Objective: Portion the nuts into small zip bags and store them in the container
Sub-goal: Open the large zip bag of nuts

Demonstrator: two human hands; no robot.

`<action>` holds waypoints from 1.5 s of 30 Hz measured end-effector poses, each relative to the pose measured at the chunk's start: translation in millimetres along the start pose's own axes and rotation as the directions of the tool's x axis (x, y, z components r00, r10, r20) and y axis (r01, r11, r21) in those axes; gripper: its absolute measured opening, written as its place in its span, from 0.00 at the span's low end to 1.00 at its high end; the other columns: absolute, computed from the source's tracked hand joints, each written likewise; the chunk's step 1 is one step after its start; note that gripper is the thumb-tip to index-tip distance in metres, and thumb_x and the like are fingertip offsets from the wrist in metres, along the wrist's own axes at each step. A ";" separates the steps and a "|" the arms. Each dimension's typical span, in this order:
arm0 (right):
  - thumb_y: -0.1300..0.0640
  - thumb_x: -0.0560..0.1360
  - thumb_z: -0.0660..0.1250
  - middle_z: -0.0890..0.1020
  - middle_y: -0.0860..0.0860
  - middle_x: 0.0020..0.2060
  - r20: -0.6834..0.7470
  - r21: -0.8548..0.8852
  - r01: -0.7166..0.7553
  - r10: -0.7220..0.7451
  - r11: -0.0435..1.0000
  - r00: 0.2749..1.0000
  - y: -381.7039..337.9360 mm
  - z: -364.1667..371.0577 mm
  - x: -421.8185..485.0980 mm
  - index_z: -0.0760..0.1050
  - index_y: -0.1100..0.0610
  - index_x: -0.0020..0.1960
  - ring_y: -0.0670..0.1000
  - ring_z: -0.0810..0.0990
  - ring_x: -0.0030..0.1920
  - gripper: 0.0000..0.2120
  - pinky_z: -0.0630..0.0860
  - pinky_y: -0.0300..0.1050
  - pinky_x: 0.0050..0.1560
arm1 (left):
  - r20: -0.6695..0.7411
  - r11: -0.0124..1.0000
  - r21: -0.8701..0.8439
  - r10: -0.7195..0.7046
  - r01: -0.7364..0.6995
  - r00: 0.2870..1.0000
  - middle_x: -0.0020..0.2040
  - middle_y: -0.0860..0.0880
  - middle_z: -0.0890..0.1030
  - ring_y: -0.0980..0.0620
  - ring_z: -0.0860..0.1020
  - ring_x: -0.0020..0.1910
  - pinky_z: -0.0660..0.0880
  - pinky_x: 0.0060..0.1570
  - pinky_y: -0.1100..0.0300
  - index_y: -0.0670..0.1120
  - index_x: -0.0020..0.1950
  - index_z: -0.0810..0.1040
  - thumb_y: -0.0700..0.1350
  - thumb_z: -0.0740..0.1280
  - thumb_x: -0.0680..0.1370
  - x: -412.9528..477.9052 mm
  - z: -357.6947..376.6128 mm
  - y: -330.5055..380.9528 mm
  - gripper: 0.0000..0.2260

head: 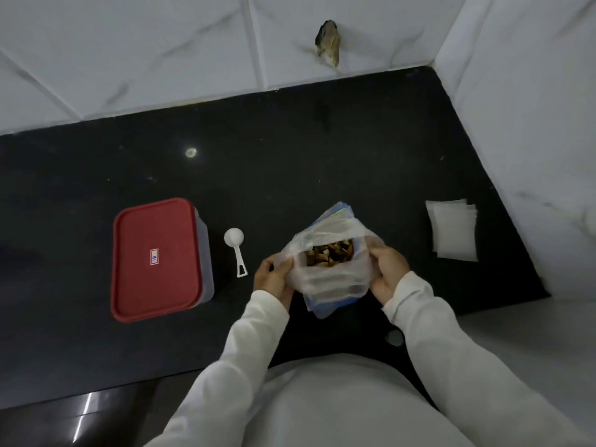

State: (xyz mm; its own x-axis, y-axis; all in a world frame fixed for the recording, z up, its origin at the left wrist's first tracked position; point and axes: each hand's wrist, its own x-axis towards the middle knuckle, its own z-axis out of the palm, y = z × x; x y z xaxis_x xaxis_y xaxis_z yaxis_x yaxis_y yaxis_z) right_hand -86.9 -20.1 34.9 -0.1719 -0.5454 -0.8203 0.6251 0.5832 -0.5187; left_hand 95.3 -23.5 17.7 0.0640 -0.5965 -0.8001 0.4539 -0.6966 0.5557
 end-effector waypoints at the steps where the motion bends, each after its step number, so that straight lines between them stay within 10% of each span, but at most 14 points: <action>1: 0.52 0.77 0.67 0.81 0.57 0.53 -0.023 -0.059 0.012 -0.014 0.998 1.000 2.4 -3.7 -4.1 0.77 0.55 0.59 0.55 0.80 0.53 0.12 0.77 0.54 0.56 | -0.062 0.991 0.129 0.033 -0.024 0.998 0.51 0.43 0.80 0.47 0.79 0.48 0.79 0.51 0.49 0.44 0.54 0.74 0.42 0.69 0.78 -7.7 -2.5 -1.7 0.07; 6: 0.40 0.64 0.77 0.74 0.46 0.57 -0.087 -0.506 0.084 -0.147 0.858 0.985 39.0 -17.6 -41.8 0.60 0.45 0.64 0.49 0.76 0.56 0.37 0.77 0.52 0.57 | -0.010 0.756 0.648 0.128 -0.092 0.992 0.48 0.49 0.79 0.48 0.81 0.46 0.81 0.49 0.48 0.52 0.60 0.66 0.54 0.77 0.69 -42.4 -10.0 -22.6 0.27; 11: 0.59 0.67 0.77 0.79 0.52 0.56 -0.108 -0.383 0.047 -0.095 0.923 0.990 57.7 -14.3 -32.8 0.65 0.51 0.64 0.54 0.81 0.54 0.31 0.81 0.52 0.54 | -0.023 0.783 0.622 0.020 -0.002 1.000 0.46 0.47 0.84 0.45 0.84 0.45 0.82 0.49 0.46 0.51 0.58 0.72 0.47 0.76 0.59 -31.1 -8.9 -35.3 0.29; 15: 0.69 0.73 0.66 0.82 0.59 0.51 -0.121 -0.277 0.010 -0.045 0.961 0.992 59.9 -13.9 -25.3 0.74 0.60 0.61 0.58 0.82 0.50 0.17 0.79 0.53 0.55 | -0.038 0.919 0.393 -0.031 0.043 0.999 0.33 0.43 0.81 0.45 0.80 0.36 0.81 0.48 0.47 0.42 0.47 0.78 0.28 0.63 0.72 -26.0 -4.2 -40.9 0.11; 18: 0.73 0.75 0.58 0.81 0.61 0.46 -0.130 -0.152 0.007 -0.027 0.988 0.991 56.7 -14.5 -23.0 0.78 0.65 0.56 0.58 0.81 0.47 0.14 0.78 0.52 0.53 | -0.071 0.976 0.219 0.039 -0.023 0.997 0.28 0.44 0.74 0.46 0.72 0.30 0.76 0.34 0.56 0.40 0.40 0.73 0.23 0.53 0.73 -25.7 -7.2 -42.7 0.15; 21: 0.69 0.77 0.59 0.83 0.59 0.45 -0.107 -0.189 0.047 -0.068 0.981 0.992 56.8 -14.6 -26.0 0.79 0.61 0.52 0.56 0.82 0.46 0.11 0.79 0.52 0.52 | -0.106 0.889 0.348 0.354 -0.299 0.929 0.43 0.47 0.77 0.49 0.75 0.37 0.75 0.36 0.56 0.48 0.47 0.74 0.42 0.63 0.78 -37.9 -8.9 -37.7 0.01; 24: 0.51 0.79 0.62 0.83 0.56 0.46 -0.157 -0.475 0.141 -0.241 0.869 0.958 65.6 -13.0 -23.9 0.78 0.53 0.48 0.55 0.82 0.48 0.08 0.79 0.57 0.55 | 0.107 0.630 0.682 0.418 -0.373 0.902 0.50 0.53 0.77 0.54 0.78 0.45 0.77 0.45 0.58 0.53 0.55 0.72 0.66 0.68 0.67 -40.8 2.0 -33.5 0.24; 26: 0.49 0.79 0.59 0.82 0.55 0.46 -0.187 -0.529 0.149 -0.286 0.836 0.940 68.8 -10.8 -20.6 0.75 0.50 0.46 0.55 0.81 0.48 0.08 0.78 0.58 0.56 | 0.089 0.539 0.792 0.361 -0.286 0.928 0.52 0.51 0.77 0.51 0.77 0.48 0.77 0.45 0.57 0.53 0.57 0.72 0.61 0.71 0.69 -38.2 11.1 -34.0 0.22; 29: 0.63 0.77 0.57 0.81 0.59 0.47 -0.227 -0.287 0.076 -0.145 0.955 0.963 58.4 -6.5 -18.9 0.77 0.53 0.48 0.59 0.81 0.49 0.10 0.77 0.61 0.58 | -0.034 0.721 0.670 0.271 -0.180 0.962 0.48 0.46 0.79 0.46 0.79 0.47 0.74 0.38 0.62 0.48 0.53 0.75 0.45 0.70 0.75 -30.8 16.1 -34.8 0.09; 31: 0.71 0.75 0.56 0.81 0.62 0.47 -0.222 0.025 -0.022 0.027 0.999 0.975 49.5 -7.8 -16.4 0.78 0.61 0.52 0.61 0.81 0.49 0.14 0.77 0.61 0.58 | -0.024 0.963 0.270 0.029 -0.022 0.999 0.47 0.42 0.82 0.43 0.82 0.46 0.78 0.37 0.58 0.42 0.53 0.78 0.36 0.66 0.76 -29.7 18.8 -35.5 0.07; 34: 0.72 0.73 0.55 0.79 0.61 0.41 -0.199 0.216 -0.102 0.146 0.971 0.969 42.6 -9.4 -14.4 0.77 0.66 0.51 0.58 0.79 0.43 0.14 0.75 0.60 0.60 | 0.092 0.974 -0.102 -0.193 0.202 0.977 0.50 0.38 0.84 0.42 0.84 0.46 0.81 0.39 0.56 0.37 0.60 0.79 0.30 0.59 0.75 -25.2 21.9 -40.3 0.16; 38: 0.69 0.74 0.57 0.80 0.60 0.43 -0.188 0.066 -0.108 0.119 0.992 0.975 39.5 -5.4 -16.7 0.76 0.63 0.47 0.57 0.79 0.44 0.10 0.76 0.57 0.59 | -0.005 0.985 0.104 -0.136 0.135 0.991 0.57 0.38 0.81 0.41 0.81 0.52 0.80 0.44 0.53 0.42 0.62 0.76 0.35 0.60 0.77 -24.2 27.4 -36.2 0.15; 41: 0.59 0.78 0.62 0.77 0.54 0.54 -0.226 -0.533 0.117 -0.273 0.838 0.935 38.8 -9.1 -23.0 0.71 0.54 0.60 0.54 0.77 0.53 0.11 0.75 0.50 0.56 | 0.024 0.616 0.779 0.165 -0.122 0.986 0.57 0.47 0.75 0.47 0.76 0.50 0.74 0.48 0.52 0.51 0.64 0.64 0.43 0.65 0.75 -26.8 25.8 -17.6 0.19; 45: 0.54 0.76 0.67 0.66 0.50 0.68 0.197 -0.708 0.612 -0.734 0.352 0.650 22.6 -15.4 -18.2 0.62 0.49 0.72 0.50 0.67 0.68 0.26 0.69 0.47 0.63 | 0.347 0.030 0.909 0.501 -0.416 0.793 0.72 0.50 0.61 0.45 0.69 0.68 0.73 0.57 0.46 0.54 0.74 0.52 0.57 0.70 0.71 -25.7 38.3 10.4 0.39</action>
State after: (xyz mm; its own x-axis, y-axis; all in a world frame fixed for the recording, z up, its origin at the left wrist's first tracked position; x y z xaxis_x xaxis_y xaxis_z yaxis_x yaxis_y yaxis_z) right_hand -81.4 12.3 34.4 -0.4209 -0.9011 -0.1045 -0.4246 0.2975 -0.8551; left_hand 64.3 -30.8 52.7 -0.0303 -0.9602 -0.2776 -0.8207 -0.1346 0.5553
